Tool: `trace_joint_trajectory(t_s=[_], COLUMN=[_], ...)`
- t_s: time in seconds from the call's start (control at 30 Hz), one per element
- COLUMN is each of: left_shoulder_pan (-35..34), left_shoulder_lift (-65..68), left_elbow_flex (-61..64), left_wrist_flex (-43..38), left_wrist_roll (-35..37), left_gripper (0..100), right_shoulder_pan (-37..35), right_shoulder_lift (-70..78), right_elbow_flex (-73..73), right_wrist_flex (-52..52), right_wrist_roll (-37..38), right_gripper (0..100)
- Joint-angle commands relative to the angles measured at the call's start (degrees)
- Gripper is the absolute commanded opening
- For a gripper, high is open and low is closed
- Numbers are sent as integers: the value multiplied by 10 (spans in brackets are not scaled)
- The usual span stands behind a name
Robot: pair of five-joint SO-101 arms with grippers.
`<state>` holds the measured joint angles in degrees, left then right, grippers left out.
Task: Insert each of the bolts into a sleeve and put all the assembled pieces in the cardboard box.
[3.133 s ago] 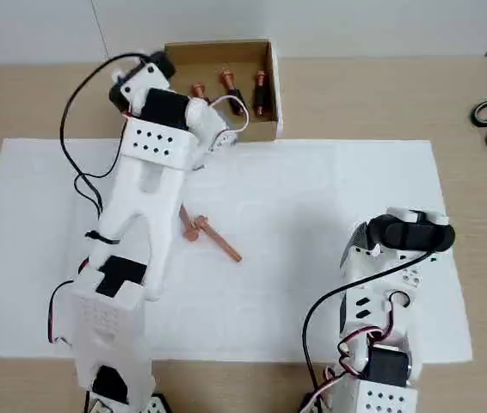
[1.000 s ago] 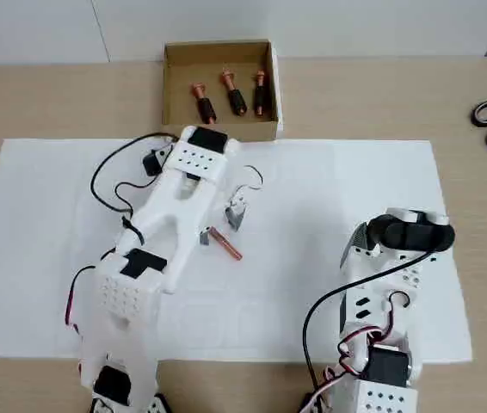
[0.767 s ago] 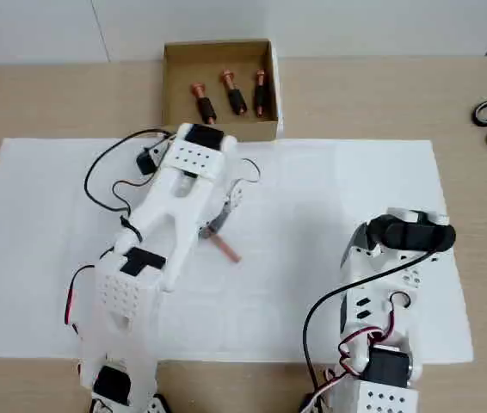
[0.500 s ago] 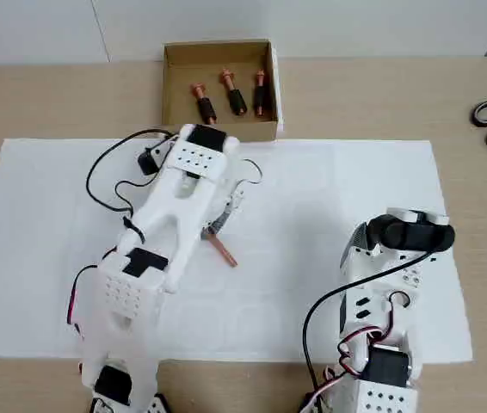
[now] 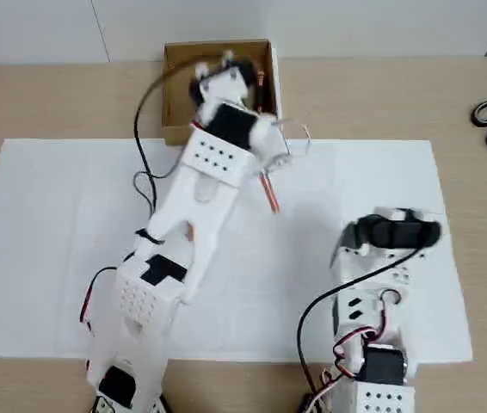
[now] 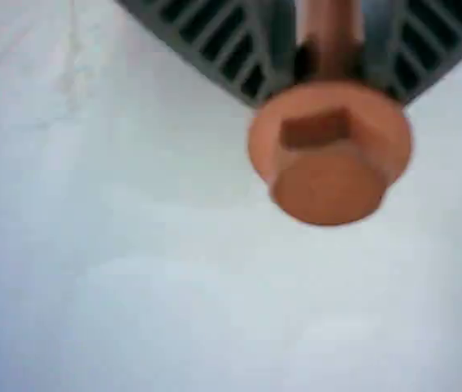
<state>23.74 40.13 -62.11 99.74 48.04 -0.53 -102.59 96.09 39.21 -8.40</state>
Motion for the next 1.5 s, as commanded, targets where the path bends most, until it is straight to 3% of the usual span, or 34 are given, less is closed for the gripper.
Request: trace_joint_trajectory(t_s=[0.0, 0.13, 0.27, 0.47, 0.7, 0.83, 1.0, 1.1, 1.27, 1.47], left_shoulder_pan=[-31, -49, -46, -25, -11, -11, -14, -15, -16, -71], left_shoulder_lift=[-68, -199, -324, -495, -622, -702, -818, -902, -1057, -1211], left_elbow_flex=[-76, -57, 94, 349, 534, 630, 768, 872, 1049, 1215], left_wrist_flex=[7, 8, 8, -12, -200, -226, -312, -404, -584, -731], left_wrist_roll=[-129, -213, -297, -306, -283, -209, -191, -192, -193, -193], left_gripper=[6, 6, 6, 6, 6, 6, 6, 6, 6, 6], right_shoulder_pan=[-93, -145, -148, -150, -185, -214, -247, -258, -257, -257], right_shoulder_lift=[-13, -13, -13, -14, -14, -13, -13, -13, -14, -13], right_elbow_flex=[4, 4, 4, 4, 4, 4, 4, 4, 4, 4], right_wrist_flex=[1, 13, 33, 27, -80, -132, -147, -184, -202, -291], right_wrist_roll=[2, 3, 5, 5, 4, 7, 97, 142, 143, 145], right_gripper=[3, 3, 3, 3, 4, 4, 4, 4, 4, 4])
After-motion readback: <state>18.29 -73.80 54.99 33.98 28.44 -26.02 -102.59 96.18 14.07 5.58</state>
